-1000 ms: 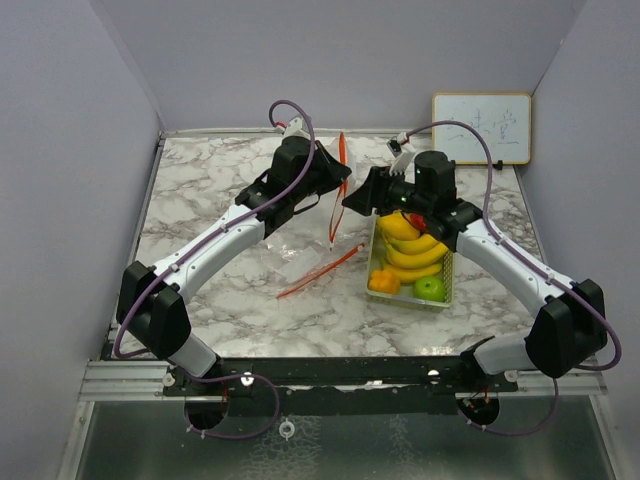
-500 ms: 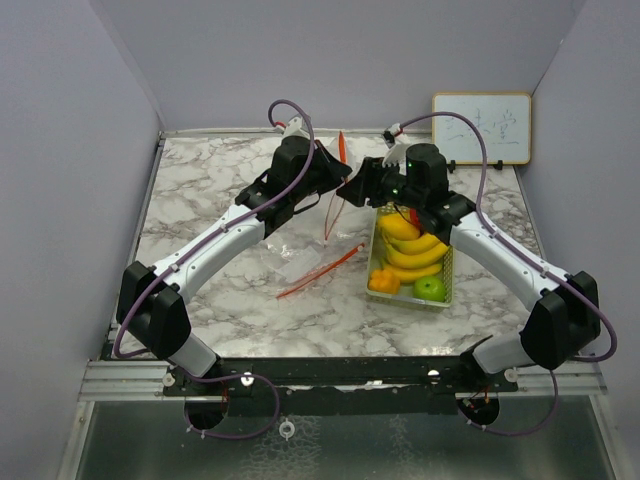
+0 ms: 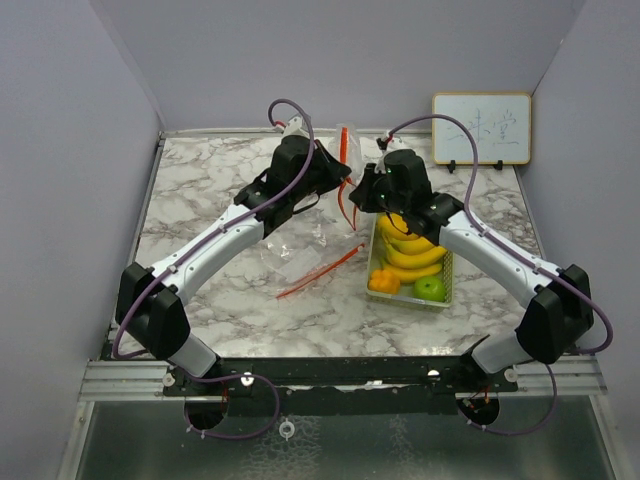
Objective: Place the food in the zip-top bag and seal the zipper
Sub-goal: Open the zipper of the food storage bag.
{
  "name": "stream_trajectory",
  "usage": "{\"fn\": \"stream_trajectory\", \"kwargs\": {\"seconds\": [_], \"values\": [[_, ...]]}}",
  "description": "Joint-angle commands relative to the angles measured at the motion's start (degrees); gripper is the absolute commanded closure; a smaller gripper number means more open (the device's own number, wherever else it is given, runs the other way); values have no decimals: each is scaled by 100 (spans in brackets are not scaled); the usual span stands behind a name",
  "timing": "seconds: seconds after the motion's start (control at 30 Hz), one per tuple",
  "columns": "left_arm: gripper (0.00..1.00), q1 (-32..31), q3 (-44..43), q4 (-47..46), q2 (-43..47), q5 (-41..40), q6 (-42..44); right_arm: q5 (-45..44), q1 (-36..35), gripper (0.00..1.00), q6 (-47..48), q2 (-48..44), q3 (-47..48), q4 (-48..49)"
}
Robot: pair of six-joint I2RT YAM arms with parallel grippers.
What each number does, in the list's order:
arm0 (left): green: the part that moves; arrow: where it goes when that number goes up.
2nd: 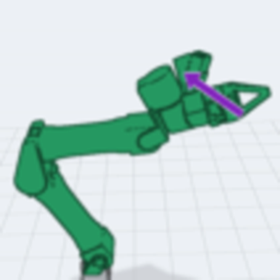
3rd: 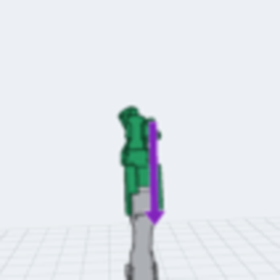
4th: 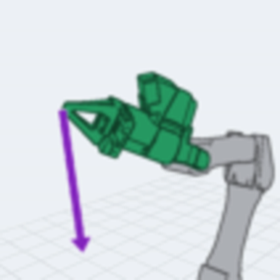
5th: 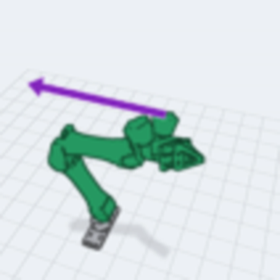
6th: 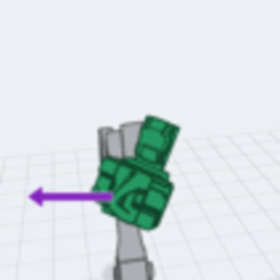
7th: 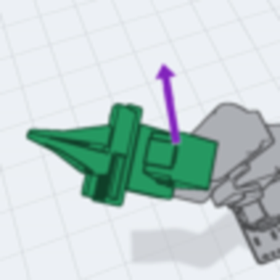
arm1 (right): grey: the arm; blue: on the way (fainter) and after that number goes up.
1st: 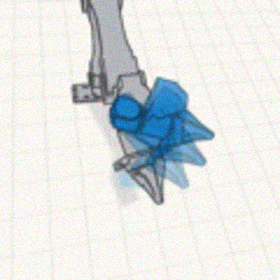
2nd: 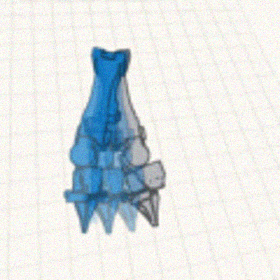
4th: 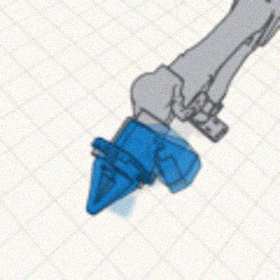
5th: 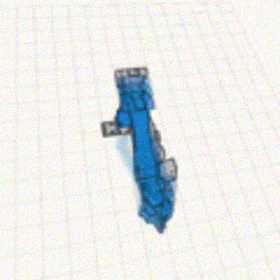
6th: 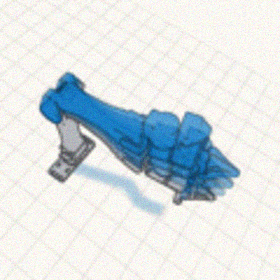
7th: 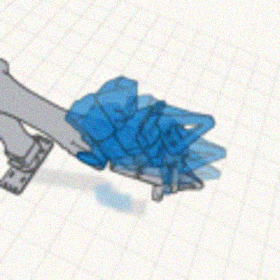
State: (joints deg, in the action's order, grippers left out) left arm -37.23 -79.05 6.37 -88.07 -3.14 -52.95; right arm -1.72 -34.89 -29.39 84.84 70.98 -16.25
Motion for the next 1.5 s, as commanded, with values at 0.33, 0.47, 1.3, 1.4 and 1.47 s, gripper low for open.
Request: {"fn": "stream_trajectory", "kwargs": {"seconds": [0.33, 0.47, 1.3, 1.4, 1.47], "values": [[65, 133, 1163, -102, 1279, -124, 1114, -540, 18, 98, 447, -708, -9, 263], [50, 137, 1350, -514, 1246, 225, 890, -199, 18, 98, 441, -662, 86, 311], [74, -56, 1358, -1176, 430, 705, 288, 377, 18, 98, -209, -534, 500, 382], [90, -55, 1265, -1091, 356, 526, 377, 441, 18, 98, -267, -557, 477, 332], [100, -50, 1130, -792, 357, 193, 536, 330, 18, 98, -266, -616, 462, 242]]}}
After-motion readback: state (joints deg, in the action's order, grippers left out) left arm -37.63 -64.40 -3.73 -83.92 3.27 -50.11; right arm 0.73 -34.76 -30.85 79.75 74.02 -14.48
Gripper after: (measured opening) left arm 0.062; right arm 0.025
